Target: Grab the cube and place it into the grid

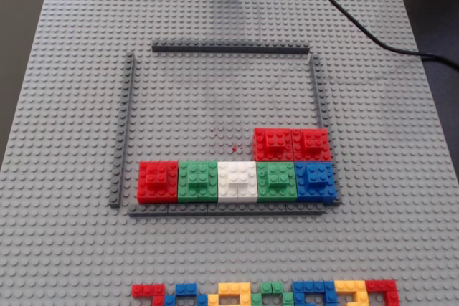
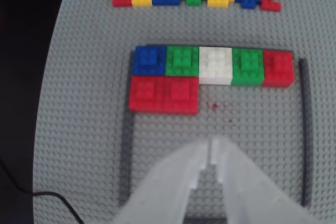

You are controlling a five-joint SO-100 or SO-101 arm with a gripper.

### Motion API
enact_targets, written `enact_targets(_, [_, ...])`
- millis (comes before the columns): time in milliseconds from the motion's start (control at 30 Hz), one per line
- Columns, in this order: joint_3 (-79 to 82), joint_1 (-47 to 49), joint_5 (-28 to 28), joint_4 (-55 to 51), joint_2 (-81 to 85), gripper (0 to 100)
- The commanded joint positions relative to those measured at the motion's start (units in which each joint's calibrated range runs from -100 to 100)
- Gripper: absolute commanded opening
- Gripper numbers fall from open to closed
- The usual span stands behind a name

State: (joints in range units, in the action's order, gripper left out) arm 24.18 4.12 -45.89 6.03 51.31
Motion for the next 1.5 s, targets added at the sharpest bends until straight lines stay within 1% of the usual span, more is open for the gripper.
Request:
enact_targets(0, [3.77,-0.62,0.54,0.32,12.14,0])
enact_targets(233, [13.65,-2.61,0.73,1.83,25.13,0])
enact_targets(400, [21.26,-3.35,0.78,2.76,30.71,0])
enact_targets(633, [29.96,-3.86,1.47,6.33,35.36,0])
enact_targets(1100, [53.61,-5.34,1.22,13.85,46.97,0])
enact_targets(1467, [66.94,-5.48,0.24,18.54,48.6,0])
